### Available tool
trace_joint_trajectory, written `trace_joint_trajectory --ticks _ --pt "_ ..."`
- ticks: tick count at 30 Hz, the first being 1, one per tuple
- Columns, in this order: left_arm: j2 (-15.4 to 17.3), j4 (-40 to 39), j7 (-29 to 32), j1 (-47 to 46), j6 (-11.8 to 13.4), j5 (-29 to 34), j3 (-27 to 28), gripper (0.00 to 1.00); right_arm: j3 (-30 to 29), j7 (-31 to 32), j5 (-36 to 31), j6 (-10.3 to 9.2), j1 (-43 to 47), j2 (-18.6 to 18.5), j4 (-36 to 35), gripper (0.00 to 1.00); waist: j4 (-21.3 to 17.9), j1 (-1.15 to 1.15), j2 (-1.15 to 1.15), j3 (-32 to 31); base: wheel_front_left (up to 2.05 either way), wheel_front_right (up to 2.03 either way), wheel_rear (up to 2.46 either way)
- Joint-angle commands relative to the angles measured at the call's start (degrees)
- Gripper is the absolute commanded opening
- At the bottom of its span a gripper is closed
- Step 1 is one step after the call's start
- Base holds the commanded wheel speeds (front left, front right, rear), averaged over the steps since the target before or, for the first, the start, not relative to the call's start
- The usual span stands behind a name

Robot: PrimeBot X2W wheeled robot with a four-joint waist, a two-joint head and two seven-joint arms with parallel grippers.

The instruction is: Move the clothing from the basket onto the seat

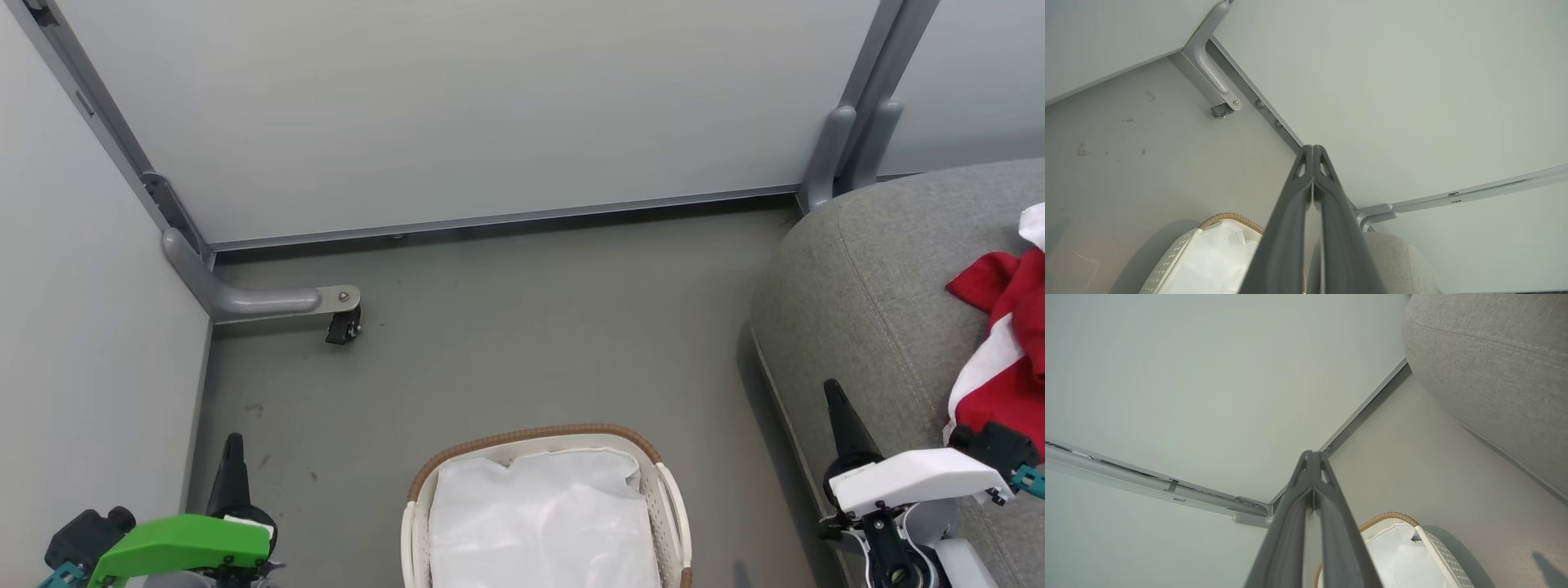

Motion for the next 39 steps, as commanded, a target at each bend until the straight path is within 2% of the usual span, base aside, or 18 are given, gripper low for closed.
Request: trace_joint_trajectory --ticks 1,39 --pt "0.38 -0.89 0.39 -1.60 -0.28 -1.53 0.33 0.00 -0.37 0.33 1.71 -0.02 -0.05 -0.30 -0.88 0.00 0.03 0.00 0.00 -0.03 0.00 0.00 0.00" --pt "0.51 -3.16 5.67 -3.05 -0.40 -20.87 2.07 0.00 -3.02 5.71 23.21 -0.04 0.43 -0.44 -2.85 0.00 0.74 0.00 0.00 -0.90 0.00 0.00 0.00"
